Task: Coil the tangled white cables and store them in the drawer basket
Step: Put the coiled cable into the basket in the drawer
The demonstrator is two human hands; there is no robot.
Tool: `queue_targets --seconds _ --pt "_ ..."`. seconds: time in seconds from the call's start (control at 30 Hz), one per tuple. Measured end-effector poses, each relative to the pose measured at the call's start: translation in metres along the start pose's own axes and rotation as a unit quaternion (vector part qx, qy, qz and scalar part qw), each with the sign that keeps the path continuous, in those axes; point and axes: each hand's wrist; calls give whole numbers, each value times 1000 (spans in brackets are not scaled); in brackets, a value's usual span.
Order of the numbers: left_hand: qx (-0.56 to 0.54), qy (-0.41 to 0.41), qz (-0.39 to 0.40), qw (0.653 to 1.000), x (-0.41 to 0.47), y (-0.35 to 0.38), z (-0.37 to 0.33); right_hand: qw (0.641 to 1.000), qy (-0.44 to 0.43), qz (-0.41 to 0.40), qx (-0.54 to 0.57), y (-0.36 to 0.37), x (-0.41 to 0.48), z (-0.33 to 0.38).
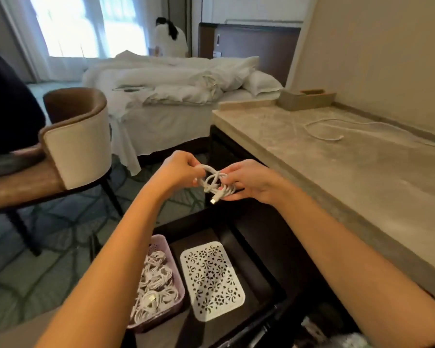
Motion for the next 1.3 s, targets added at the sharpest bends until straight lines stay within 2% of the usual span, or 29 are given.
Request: queue_targets --seconds 0.37,0.5,0.63,0.77,0.83,1.07,1.3 --pt "11 -209 5 978 -12 -3 176 984 150 92 -14 134 104 -100" --pt "1 -282 -4 960 -7 11 218 979 189 71 -12 160 134 -136" --pt "9 -336 -35 941 1 29 249 973 223 33 52 171 157 -163" --pt "0 -366 -54 929 9 44 278 966 240 26 86 176 169 -183" --pt "-42 -378 -73 922 13 51 293 961 258 36 90 181 176 -192" --pt "-67 -378 -133 914 27 63 318 945 300 6 134 196 198 -213" --pt "-159 -420 -137 883 44 71 332 948 301 27 94 198 214 -225"
Point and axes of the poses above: each hand's wrist, its own x-axis towards the middle knuckle, its own y-axis out of the palm, z = x × y
